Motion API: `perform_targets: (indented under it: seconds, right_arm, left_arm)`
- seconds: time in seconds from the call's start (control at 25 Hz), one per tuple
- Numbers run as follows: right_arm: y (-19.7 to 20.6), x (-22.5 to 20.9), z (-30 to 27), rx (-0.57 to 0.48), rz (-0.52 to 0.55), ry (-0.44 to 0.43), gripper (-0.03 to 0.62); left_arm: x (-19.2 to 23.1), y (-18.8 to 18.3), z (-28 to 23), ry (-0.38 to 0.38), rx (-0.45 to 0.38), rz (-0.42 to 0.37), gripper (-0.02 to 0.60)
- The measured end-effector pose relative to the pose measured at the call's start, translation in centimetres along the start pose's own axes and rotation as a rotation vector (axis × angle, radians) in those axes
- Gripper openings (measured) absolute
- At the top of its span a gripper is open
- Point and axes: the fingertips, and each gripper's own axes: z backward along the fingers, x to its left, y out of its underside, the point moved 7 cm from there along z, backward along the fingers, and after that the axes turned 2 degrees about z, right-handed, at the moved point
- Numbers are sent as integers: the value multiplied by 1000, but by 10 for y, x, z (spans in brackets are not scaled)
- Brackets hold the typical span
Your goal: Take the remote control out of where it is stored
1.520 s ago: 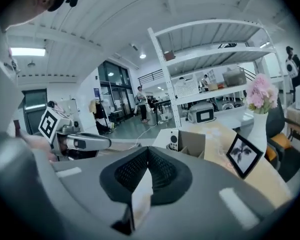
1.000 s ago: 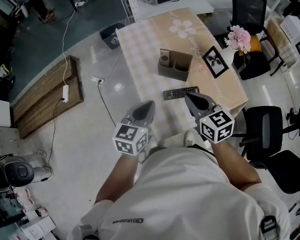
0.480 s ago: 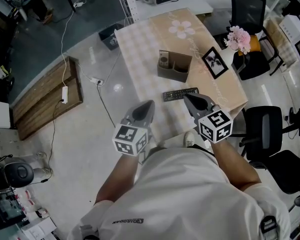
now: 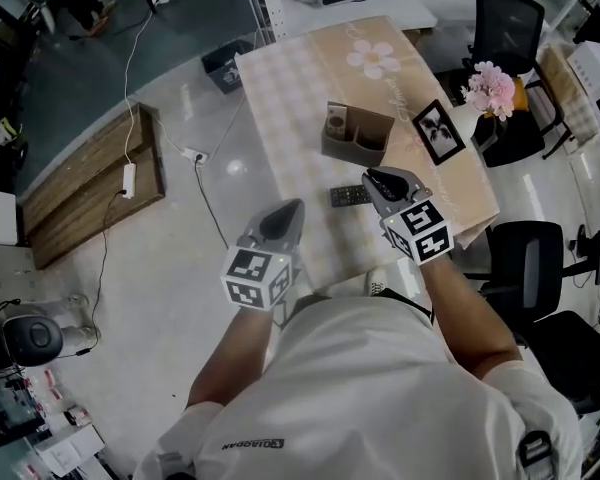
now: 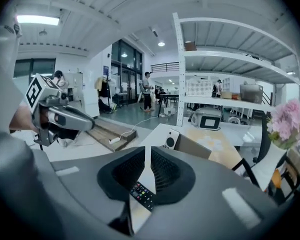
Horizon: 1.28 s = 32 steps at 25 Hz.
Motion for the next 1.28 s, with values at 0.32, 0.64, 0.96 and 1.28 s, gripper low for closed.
perform_targets:
  seconds: [0.32, 0.64, 0.96, 1.28]
  right_arm:
    - [-23, -36, -64, 105, 243, 34, 96]
    - [-37, -66, -130, 233, 505, 19, 169]
    - [-32, -72, -169, 355, 675, -52, 207]
    - [-28, -71, -169, 379, 712, -62, 184]
  left_arm:
    - [18, 5, 5, -53, 5, 34, 5]
    - [38, 7, 13, -117, -3, 68, 5]
    - [43, 16, 19, -164, -3, 107, 5]
    - [50, 17, 26, -188, -6, 124, 5]
